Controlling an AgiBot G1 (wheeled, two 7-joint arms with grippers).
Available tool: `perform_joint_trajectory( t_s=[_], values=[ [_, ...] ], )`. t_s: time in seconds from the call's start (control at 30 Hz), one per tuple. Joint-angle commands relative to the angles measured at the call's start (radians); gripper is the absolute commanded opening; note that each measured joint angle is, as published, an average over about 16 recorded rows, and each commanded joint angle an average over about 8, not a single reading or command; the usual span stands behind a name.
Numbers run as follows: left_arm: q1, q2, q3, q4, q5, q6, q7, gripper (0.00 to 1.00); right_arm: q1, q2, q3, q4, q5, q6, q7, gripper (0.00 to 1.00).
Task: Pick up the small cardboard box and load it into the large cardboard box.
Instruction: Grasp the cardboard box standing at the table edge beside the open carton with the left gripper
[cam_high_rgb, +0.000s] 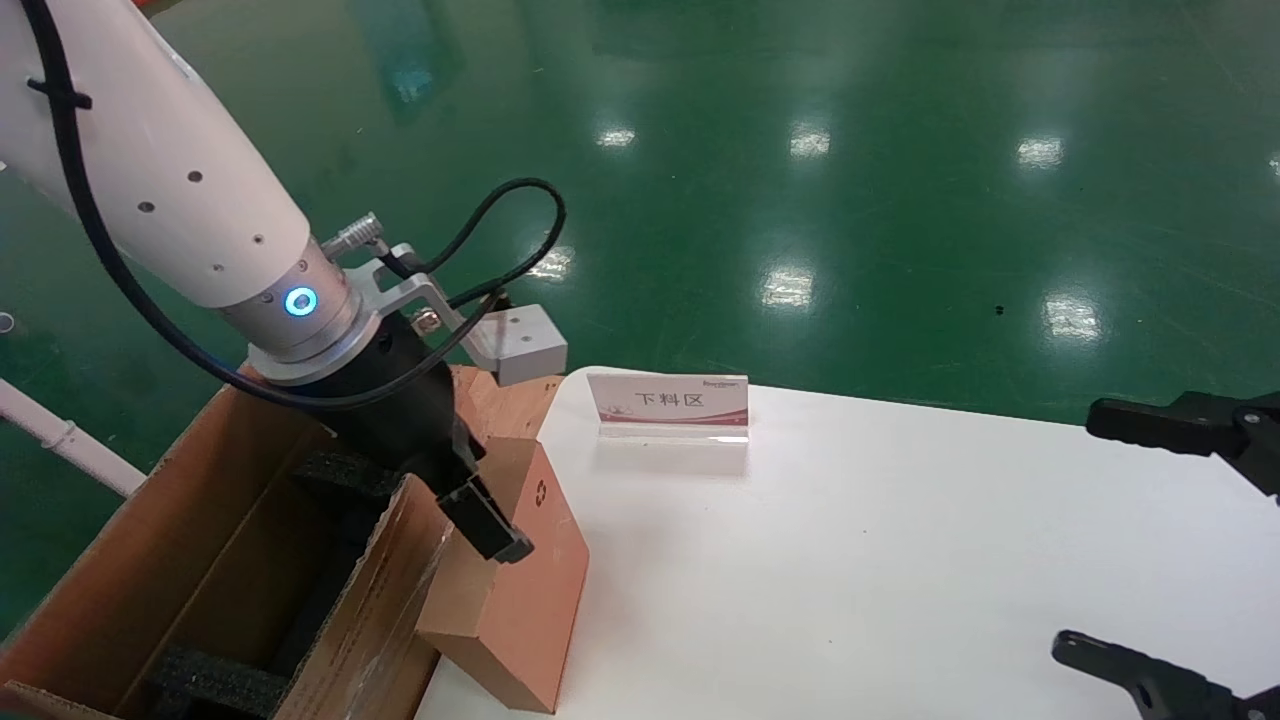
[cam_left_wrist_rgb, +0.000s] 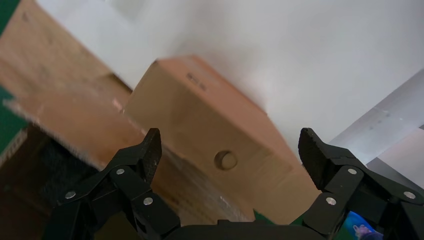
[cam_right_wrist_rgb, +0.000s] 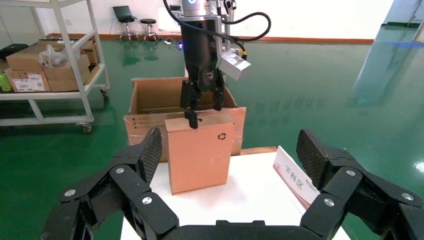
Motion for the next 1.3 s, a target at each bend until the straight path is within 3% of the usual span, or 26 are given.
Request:
perform_joint_trajectory(
  t_s=[0.03,0.47,1.3],
  values=[
    [-0.012,0.002,0.028,0.0,-0.001,-0.002,-0.023,1.0,0.0,0.0,0.0,0.0,0.0,0.0,0.0,1.0],
    [-0.018,-0.004,0.112,-0.001,-0.046,-0.032,-0.05,1.0,0.0,0.0,-0.001,0.0,0.001,0.0,-0.001,1.0],
    [0.015,0.002,0.181,-0.001,-0.022,-0.073,-0.062,1.0,0.0,0.001,-0.002,0.0,0.001,0.001,-0.001,1.0]
  ],
)
